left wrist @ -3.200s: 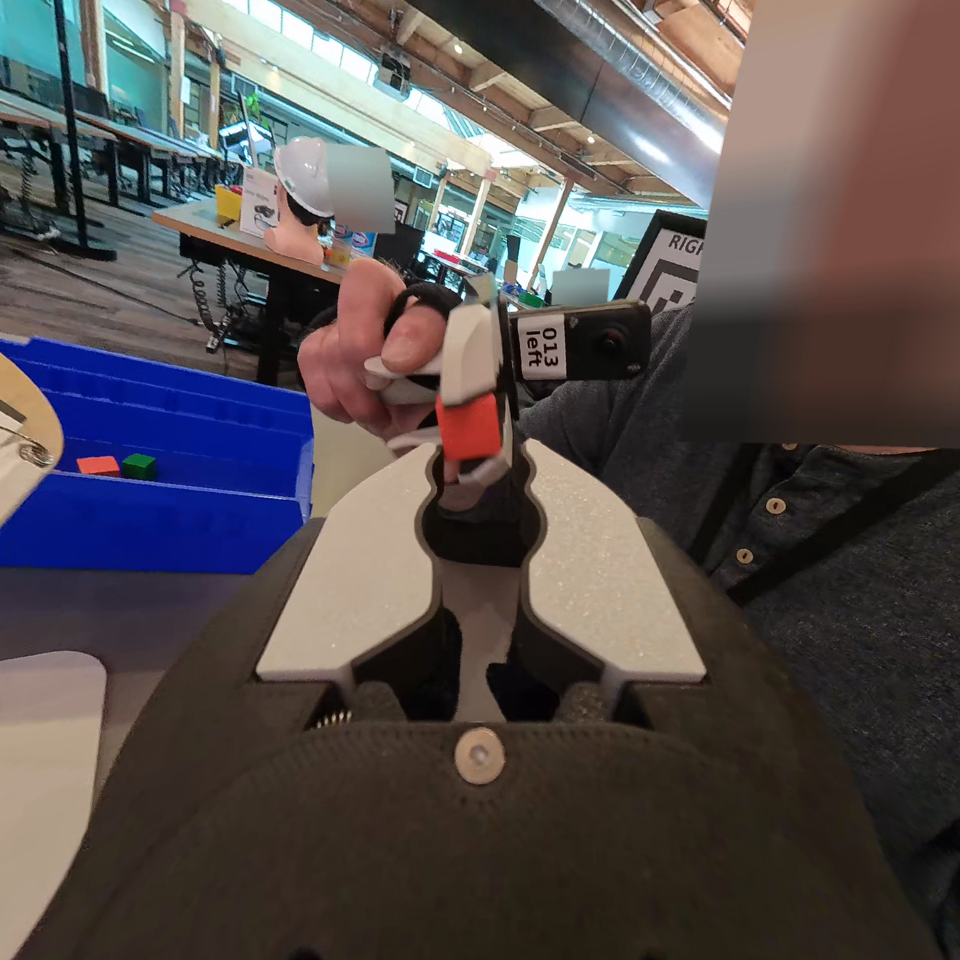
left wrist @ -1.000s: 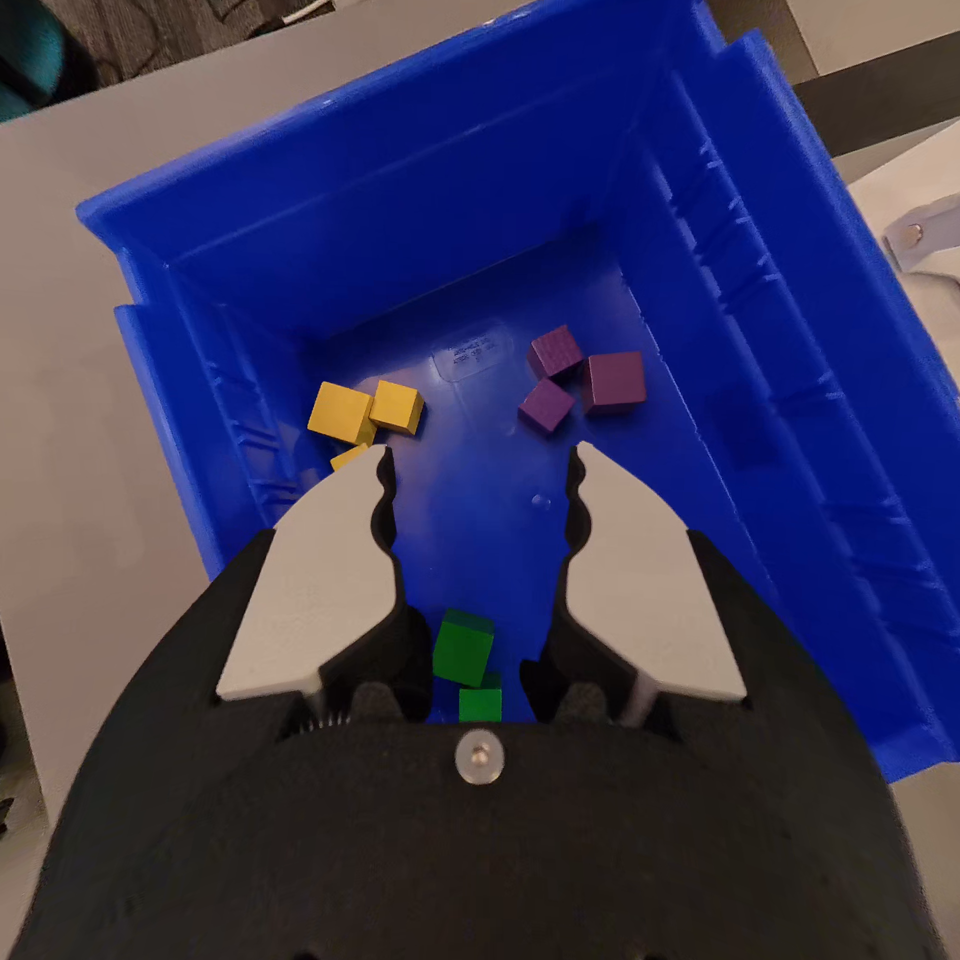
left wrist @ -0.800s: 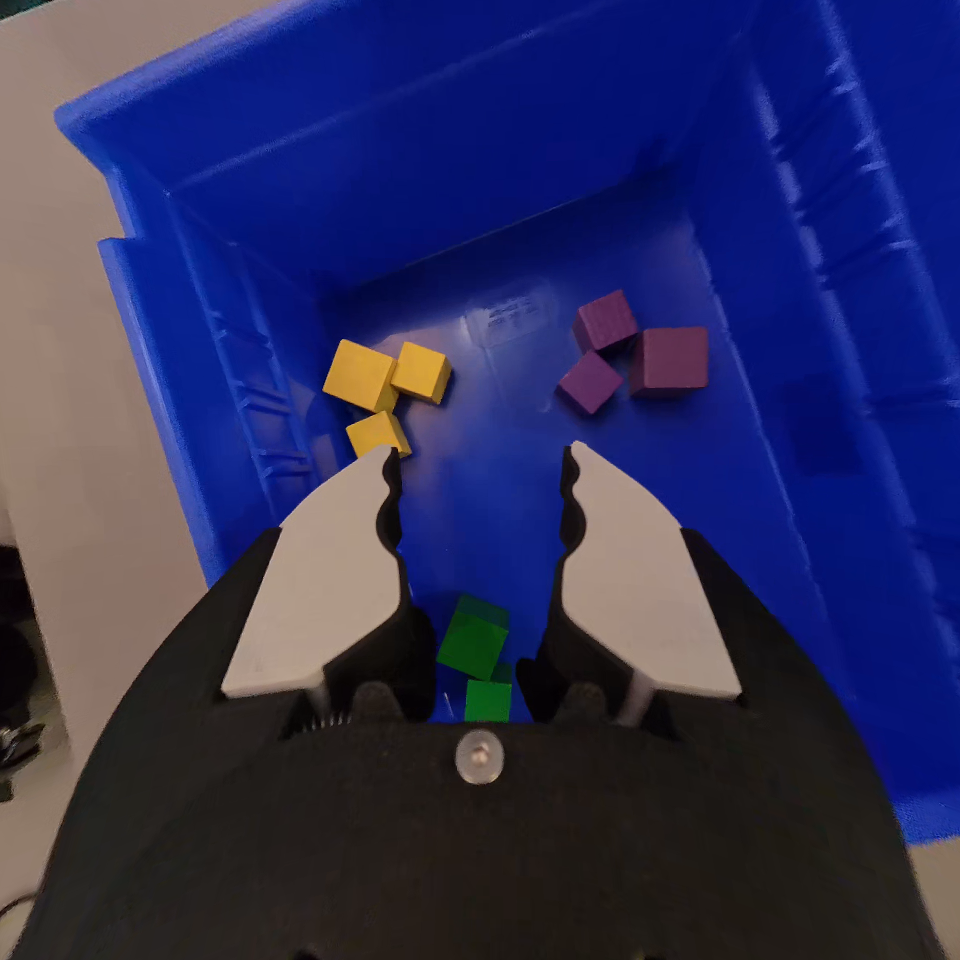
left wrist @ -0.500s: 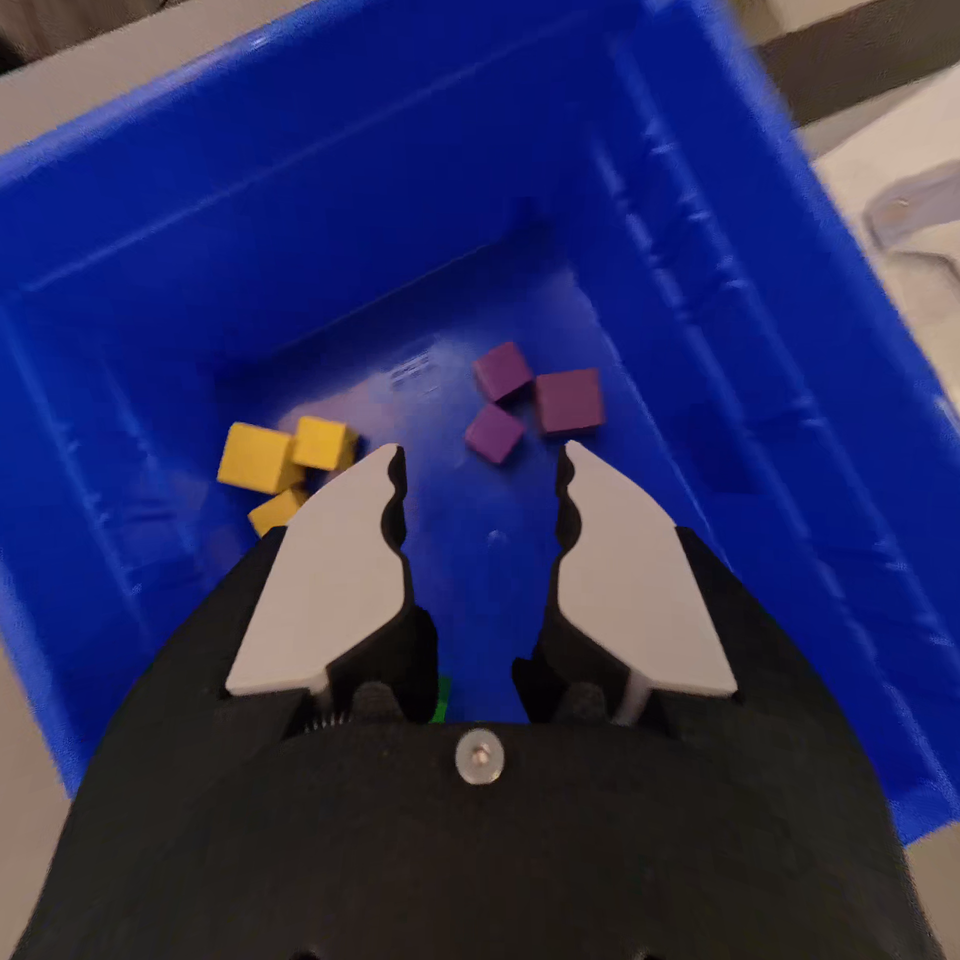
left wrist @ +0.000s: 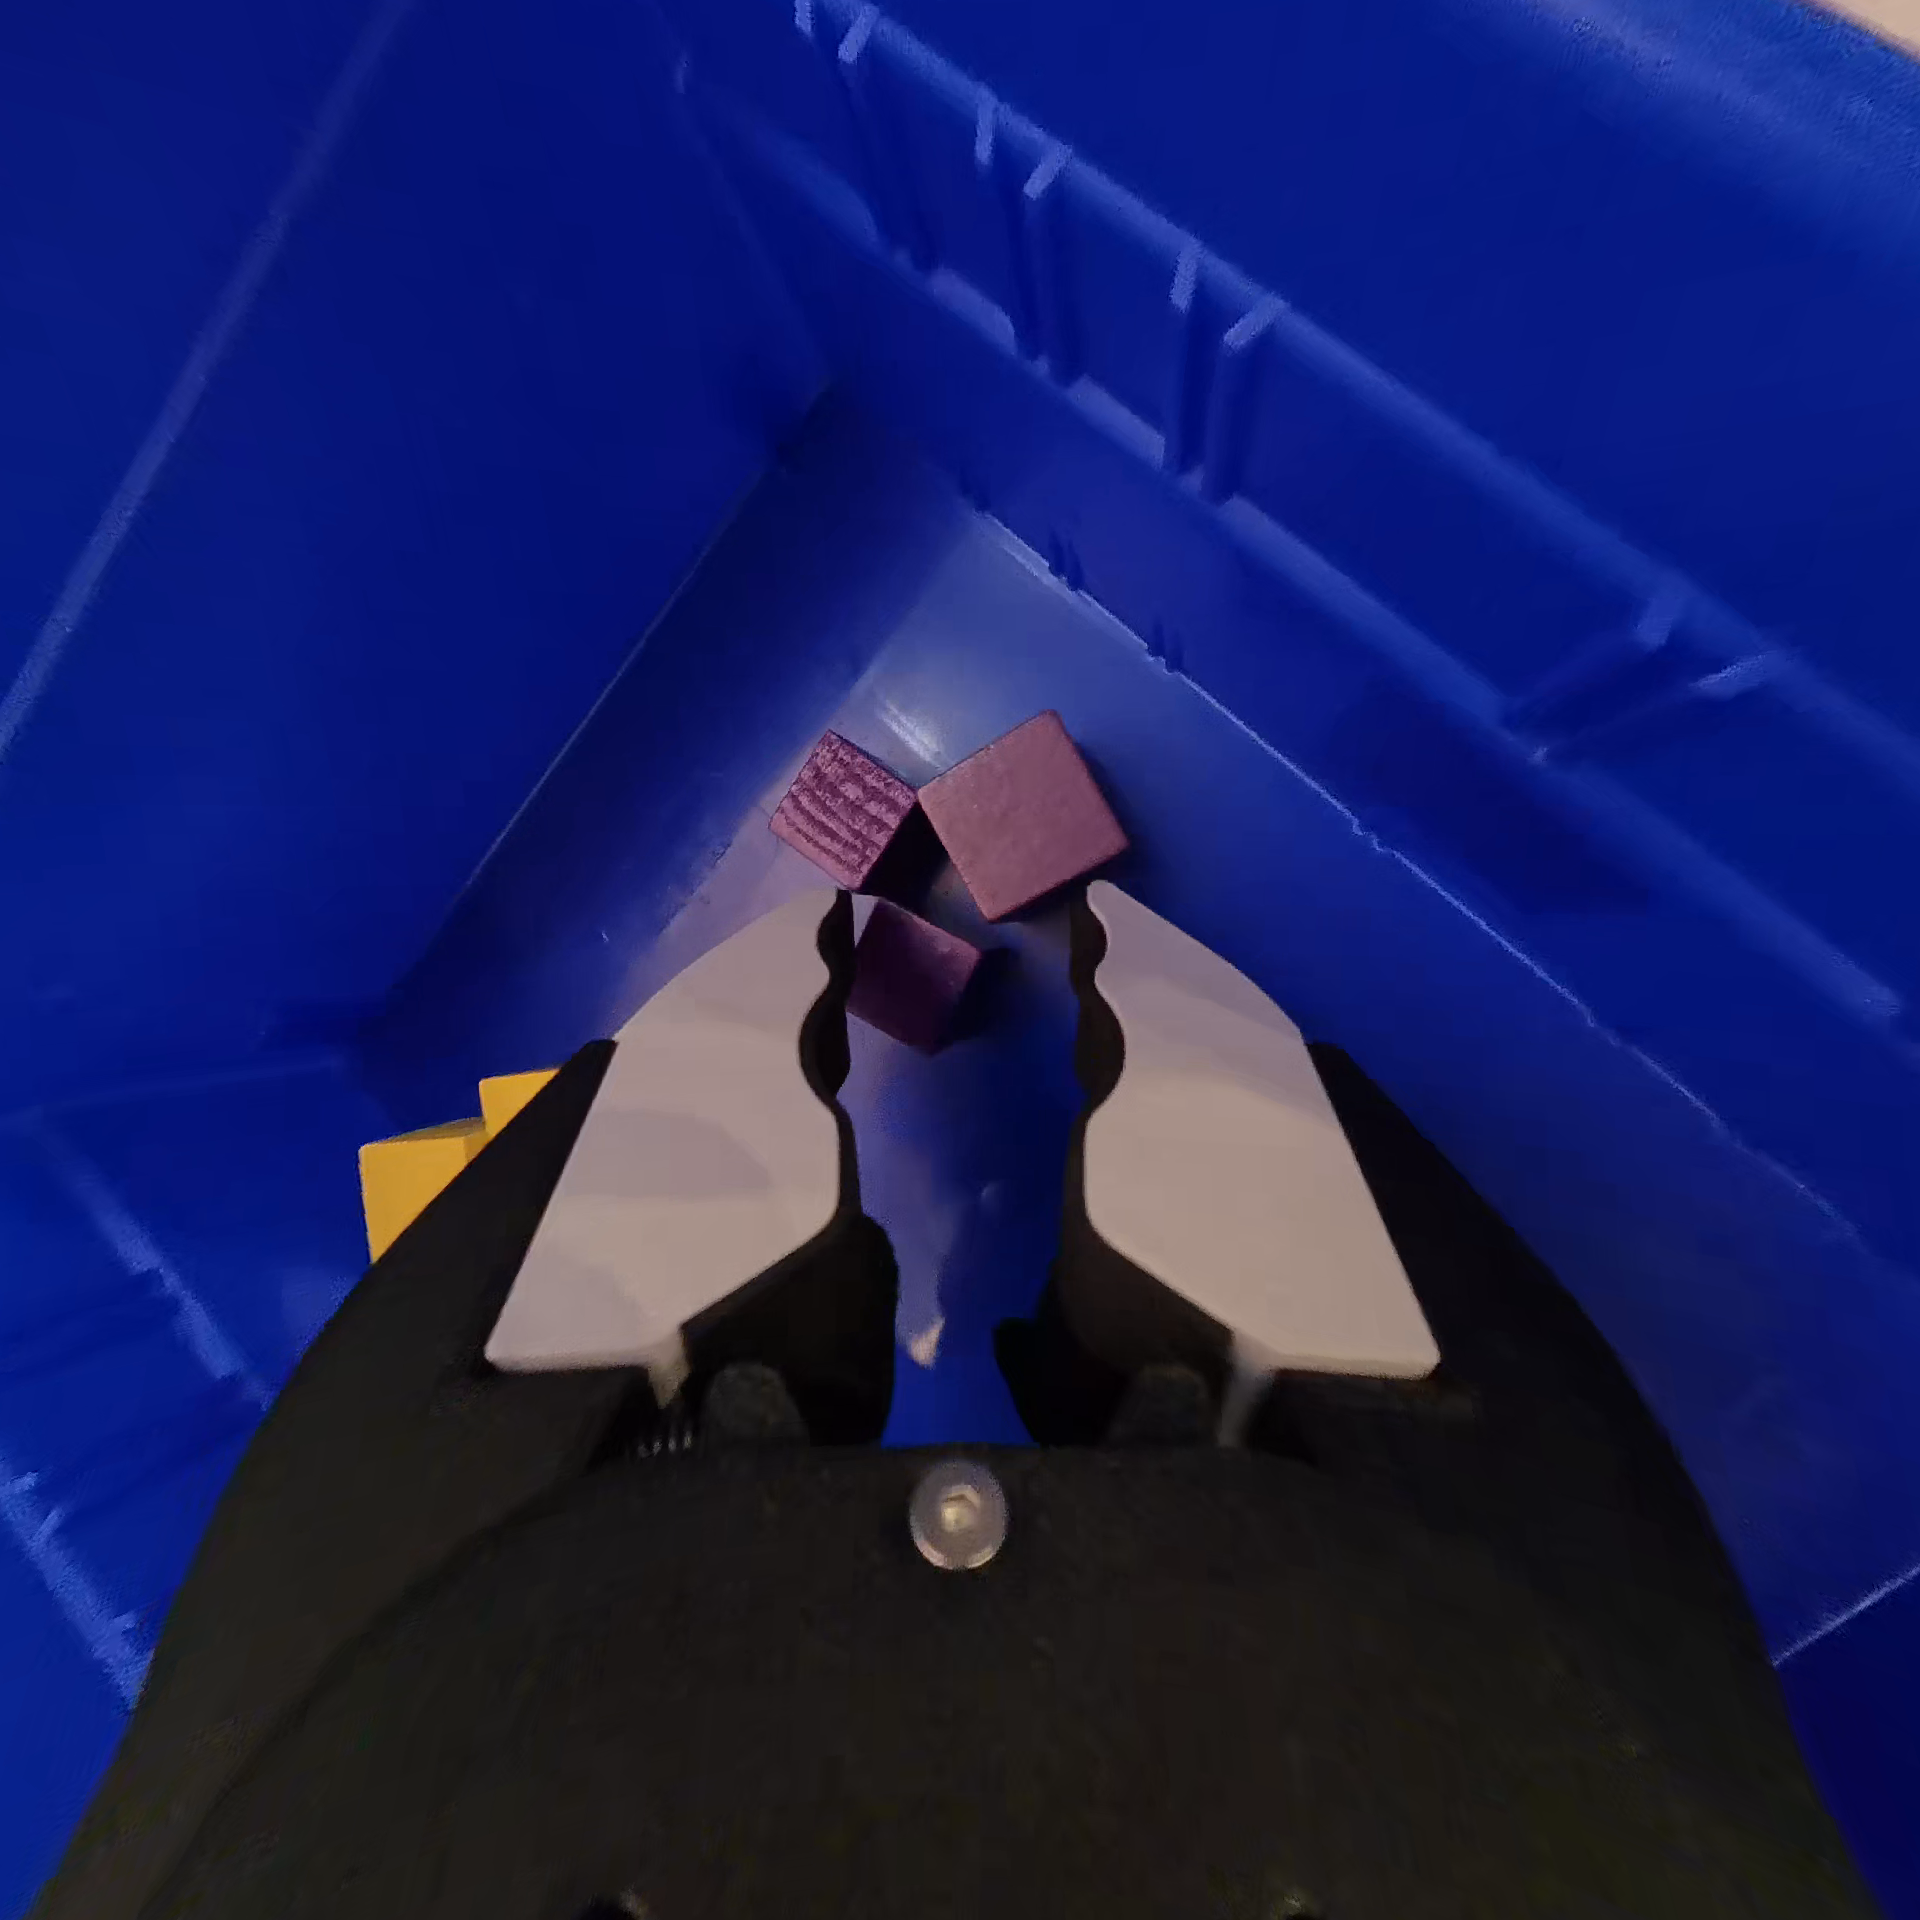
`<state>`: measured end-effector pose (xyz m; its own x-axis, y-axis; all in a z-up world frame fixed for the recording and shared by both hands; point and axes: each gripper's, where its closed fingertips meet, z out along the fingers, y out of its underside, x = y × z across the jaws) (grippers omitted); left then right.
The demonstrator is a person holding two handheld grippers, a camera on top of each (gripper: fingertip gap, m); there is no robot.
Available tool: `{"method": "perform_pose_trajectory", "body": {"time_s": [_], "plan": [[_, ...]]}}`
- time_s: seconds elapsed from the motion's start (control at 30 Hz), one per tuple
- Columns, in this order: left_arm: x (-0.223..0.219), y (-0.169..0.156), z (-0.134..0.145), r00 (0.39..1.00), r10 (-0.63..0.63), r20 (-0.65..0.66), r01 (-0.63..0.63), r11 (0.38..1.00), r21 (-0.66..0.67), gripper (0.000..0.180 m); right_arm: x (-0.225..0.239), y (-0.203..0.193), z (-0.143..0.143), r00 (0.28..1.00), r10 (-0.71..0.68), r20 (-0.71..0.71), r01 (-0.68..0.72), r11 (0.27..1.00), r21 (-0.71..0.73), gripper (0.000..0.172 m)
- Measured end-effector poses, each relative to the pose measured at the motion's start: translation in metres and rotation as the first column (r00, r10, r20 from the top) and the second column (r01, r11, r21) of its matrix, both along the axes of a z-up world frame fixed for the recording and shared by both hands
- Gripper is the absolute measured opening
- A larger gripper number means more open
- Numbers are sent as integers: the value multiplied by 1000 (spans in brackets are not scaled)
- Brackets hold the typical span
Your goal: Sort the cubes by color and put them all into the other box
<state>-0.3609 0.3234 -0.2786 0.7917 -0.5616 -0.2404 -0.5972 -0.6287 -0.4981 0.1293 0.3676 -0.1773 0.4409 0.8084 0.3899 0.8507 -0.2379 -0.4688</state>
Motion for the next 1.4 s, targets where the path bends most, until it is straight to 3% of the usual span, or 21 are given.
{"method": "perform_pose_trajectory", "body": {"time_s": [0.13,0.37,0.53,0.6,0.8,0.83,0.93,1.03,1.27,1.3,1.4], "plan": [[-3,2,-2,999,19,38,-19,1000,2,27,-2,-1,0,1000,5,4,-5,1000,0,37],[1,-16,-1,997,-19,75,26,996,-85,26,-2,-1,0,1000,6,6,-6,1000,2,37],[-4,-8,-3,995,42,96,-35,997,-75,51,-2,-1,0,1000,9,8,-9,1000,2,37],[0,-12,-4,992,34,125,-21,994,-108,27,-4,-2,0,1000,12,8,-12,1000,3,37],[-3,-14,-3,988,61,141,-43,992,-122,24,-4,-2,5,1000,11,2,-11,1000,22,36],[-3,-13,2,986,62,156,-45,993,-107,0,-4,-1,9,1000,12,-6,-12,999,40,35],[3,-11,25,962,57,267,-44,998,-54,1,-7,-1,22,999,21,-38,-18,997,81,35],[-2,-17,27,963,68,262,-50,996,-75,1,-12,-4,36,997,35,-70,-27,993,115,35],[-10,-23,31,978,110,176,-94,991,-99,28,-17,-10,45,996,55,-69,-45,990,136,35],[-8,-20,28,981,100,168,-87,992,-87,44,-17,-11,44,996,57,-67,-48,990,133,35],[0,-14,13,983,84,163,-67,992,-105,53,-19,-11,40,996,59,-63,-51,991,124,35]]}}
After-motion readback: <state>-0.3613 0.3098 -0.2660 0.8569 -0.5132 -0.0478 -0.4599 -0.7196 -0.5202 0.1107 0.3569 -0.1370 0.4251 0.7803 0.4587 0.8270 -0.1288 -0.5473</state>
